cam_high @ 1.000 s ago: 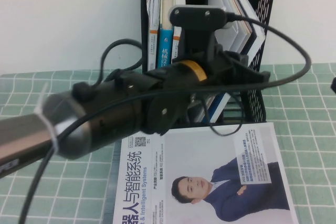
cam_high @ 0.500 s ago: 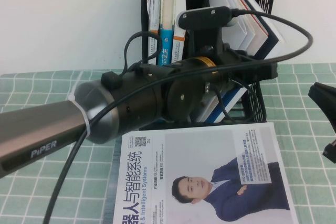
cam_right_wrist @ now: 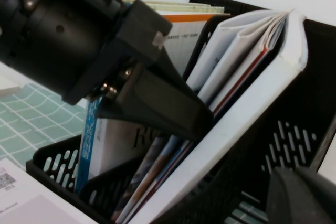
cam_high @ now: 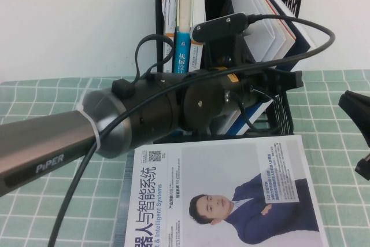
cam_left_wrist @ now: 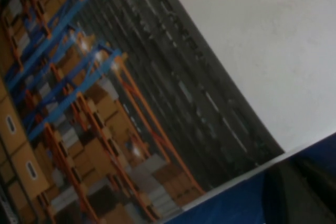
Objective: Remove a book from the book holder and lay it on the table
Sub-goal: Hold the bookshelf
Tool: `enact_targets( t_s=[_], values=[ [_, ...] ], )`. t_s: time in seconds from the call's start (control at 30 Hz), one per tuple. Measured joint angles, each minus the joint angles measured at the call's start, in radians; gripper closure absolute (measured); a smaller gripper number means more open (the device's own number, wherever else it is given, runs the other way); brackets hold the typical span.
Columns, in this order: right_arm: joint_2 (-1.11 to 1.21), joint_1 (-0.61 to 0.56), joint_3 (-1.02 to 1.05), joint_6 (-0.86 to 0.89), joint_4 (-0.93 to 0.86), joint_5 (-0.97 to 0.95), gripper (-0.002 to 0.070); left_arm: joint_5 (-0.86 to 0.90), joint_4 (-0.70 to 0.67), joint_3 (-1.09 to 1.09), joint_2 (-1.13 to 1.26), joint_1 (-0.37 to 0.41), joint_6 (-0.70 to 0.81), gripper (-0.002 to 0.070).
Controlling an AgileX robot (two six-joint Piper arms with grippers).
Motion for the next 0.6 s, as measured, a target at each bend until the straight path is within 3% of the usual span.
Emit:
enact_targets(
  t_s=[0.4,0.6],
  values=[
    [0.054,0.000,0.000,0.002,0.044,0.000,0.0666,-0.067,0.019,0.000,0.020,-0.019,0.034,0.0678],
    [0.066,0.002,-0.006,0.021,0.042,-0.002,0.0493,-0.063,0.000,0.000,0.022,0.001,0.019,0.0678]
  ],
)
